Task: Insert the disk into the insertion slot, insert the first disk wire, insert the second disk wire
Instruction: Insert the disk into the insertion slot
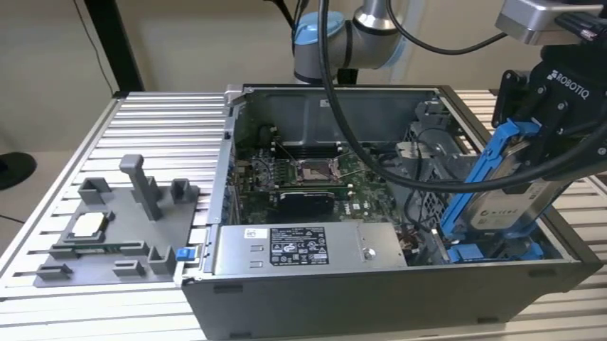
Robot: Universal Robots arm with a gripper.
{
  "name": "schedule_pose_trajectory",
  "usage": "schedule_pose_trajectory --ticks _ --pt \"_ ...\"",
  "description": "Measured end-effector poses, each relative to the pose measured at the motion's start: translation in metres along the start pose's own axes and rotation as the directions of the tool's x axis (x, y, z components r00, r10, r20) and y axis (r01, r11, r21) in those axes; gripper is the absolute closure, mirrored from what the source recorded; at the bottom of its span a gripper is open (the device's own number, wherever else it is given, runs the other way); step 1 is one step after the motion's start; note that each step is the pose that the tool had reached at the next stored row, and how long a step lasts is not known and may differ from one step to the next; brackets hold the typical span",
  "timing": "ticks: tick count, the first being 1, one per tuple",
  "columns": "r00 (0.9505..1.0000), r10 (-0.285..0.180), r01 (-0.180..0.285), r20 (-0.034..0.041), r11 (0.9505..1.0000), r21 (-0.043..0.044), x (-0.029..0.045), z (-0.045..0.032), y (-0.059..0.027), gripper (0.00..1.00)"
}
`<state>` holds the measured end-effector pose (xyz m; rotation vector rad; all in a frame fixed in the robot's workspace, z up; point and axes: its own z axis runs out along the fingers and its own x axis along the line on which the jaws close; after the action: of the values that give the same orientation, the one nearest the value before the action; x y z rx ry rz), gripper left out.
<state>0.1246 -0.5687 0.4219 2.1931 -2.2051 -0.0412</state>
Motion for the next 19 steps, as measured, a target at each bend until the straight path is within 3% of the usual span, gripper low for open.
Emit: schedule_pose_trajectory --ticks 11,19 --pt "1.0 0.0 0.0 0.0003 1.0 0.0003 0.0 0.0024 -0.0005 1.0" --pt "0.9999 0.0 0.0 0.0104 1.0 0.0003 -0.0001 0.007 -0.0029 1.0"
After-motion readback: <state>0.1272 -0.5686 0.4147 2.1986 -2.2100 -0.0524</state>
